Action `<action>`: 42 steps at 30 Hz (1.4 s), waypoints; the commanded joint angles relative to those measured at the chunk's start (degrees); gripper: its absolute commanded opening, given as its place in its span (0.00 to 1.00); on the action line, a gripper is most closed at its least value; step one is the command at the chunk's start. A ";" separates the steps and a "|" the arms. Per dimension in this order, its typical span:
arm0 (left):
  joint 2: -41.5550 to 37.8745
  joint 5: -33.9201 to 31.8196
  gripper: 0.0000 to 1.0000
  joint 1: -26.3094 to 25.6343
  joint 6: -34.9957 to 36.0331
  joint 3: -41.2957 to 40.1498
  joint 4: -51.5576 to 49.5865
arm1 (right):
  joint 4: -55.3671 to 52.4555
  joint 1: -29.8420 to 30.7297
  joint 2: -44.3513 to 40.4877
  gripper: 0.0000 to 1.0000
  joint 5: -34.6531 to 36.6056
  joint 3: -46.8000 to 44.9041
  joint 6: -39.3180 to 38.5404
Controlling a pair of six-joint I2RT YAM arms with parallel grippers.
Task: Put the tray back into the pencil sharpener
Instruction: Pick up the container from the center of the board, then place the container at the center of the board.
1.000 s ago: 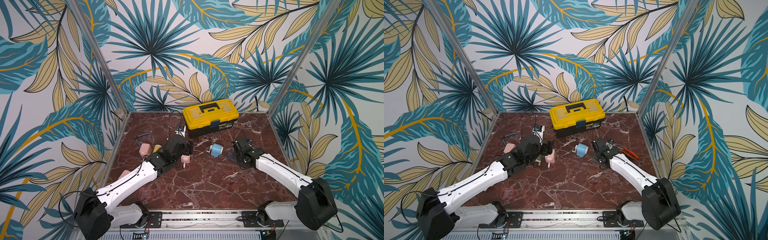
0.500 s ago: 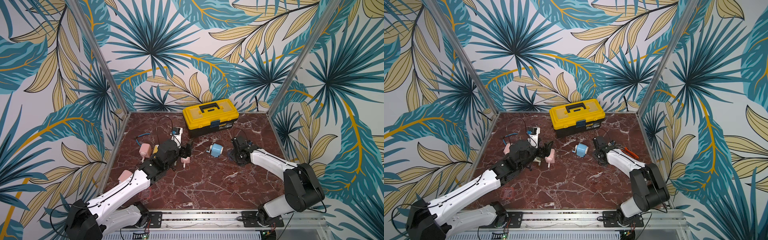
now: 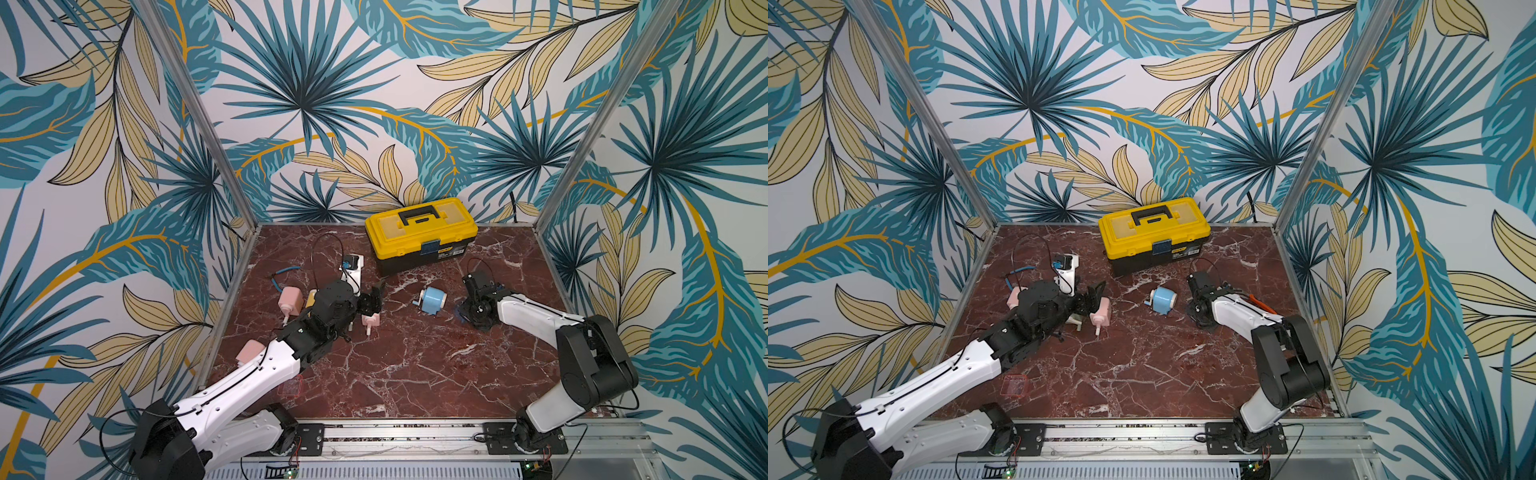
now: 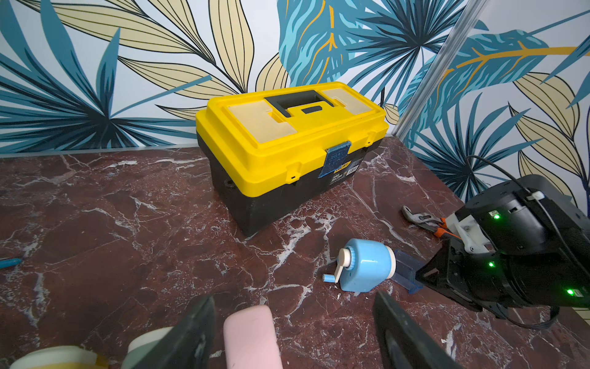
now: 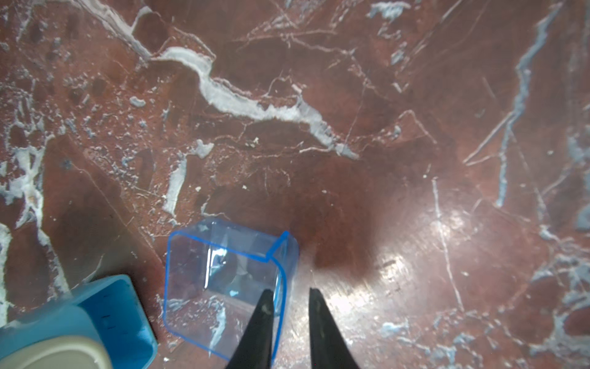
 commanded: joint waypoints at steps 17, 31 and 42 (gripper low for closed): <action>0.32 2.63 0.79 1.86 5.36 1.19 1.13 | -12.59 0.16 -10.01 0.02 -1.54 -1.39 -9.55; 6.22 7.44 0.79 2.81 10.04 5.35 1.04 | -22.36 18.66 -17.30 0.02 3.26 -7.21 -11.94; 5.94 7.63 0.79 2.82 9.99 4.90 0.99 | -17.78 24.14 -8.07 0.02 2.42 -5.03 -18.04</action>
